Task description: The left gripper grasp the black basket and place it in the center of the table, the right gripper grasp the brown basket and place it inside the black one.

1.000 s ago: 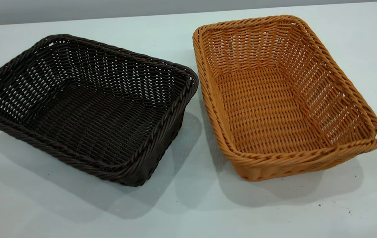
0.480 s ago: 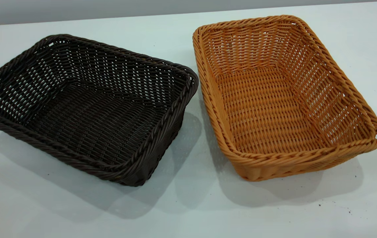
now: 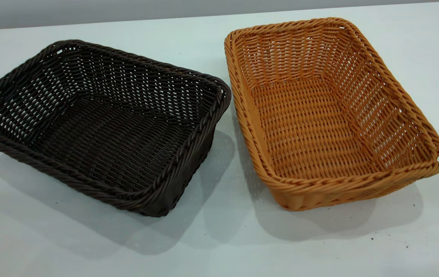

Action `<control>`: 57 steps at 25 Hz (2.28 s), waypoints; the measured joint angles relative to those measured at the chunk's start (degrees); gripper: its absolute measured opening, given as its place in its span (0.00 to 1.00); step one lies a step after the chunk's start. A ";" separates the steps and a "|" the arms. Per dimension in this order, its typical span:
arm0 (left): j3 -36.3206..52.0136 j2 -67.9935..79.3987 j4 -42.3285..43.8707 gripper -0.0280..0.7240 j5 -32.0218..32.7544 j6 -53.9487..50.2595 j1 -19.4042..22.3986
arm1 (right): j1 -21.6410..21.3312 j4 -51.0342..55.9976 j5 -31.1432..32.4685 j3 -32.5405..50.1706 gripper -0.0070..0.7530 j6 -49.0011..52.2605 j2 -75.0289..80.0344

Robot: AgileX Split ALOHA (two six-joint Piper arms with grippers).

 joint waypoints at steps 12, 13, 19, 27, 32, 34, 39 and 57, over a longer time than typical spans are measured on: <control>0.00 0.00 0.00 0.04 0.00 0.00 0.00 | 0.00 2.05 -0.06 0.00 0.01 0.00 0.00; 0.00 0.00 0.00 0.04 0.00 0.00 0.00 | 0.00 3.19 -0.21 0.00 0.01 0.00 0.00; 0.00 0.00 -0.55 0.04 0.00 0.00 0.00 | 0.49 4.45 -0.88 -0.05 0.01 0.84 0.00; -6.00 6.94 -4.59 0.04 -3.17 2.89 0.00 | 3.74 3.41 -2.03 -7.46 0.01 1.87 9.35; -13.53 18.21 -4.42 0.04 -6.16 2.89 0.00 | 3.88 3.44 -6.10 -16.35 0.01 1.82 21.35; -16.61 23.08 -4.42 0.04 -8.11 3.25 0.00 | 3.88 3.51 -7.55 -20.02 0.01 1.82 26.50; -23.56 35.50 -4.60 0.04 -11.82 7.47 0.00 | 3.88 3.62 -11.25 -24.92 0.01 0.36 36.96; -26.33 47.69 -4.26 0.15 -17.27 10.53 0.00 | 3.88 3.38 -13.96 -24.87 0.36 -1.40 46.66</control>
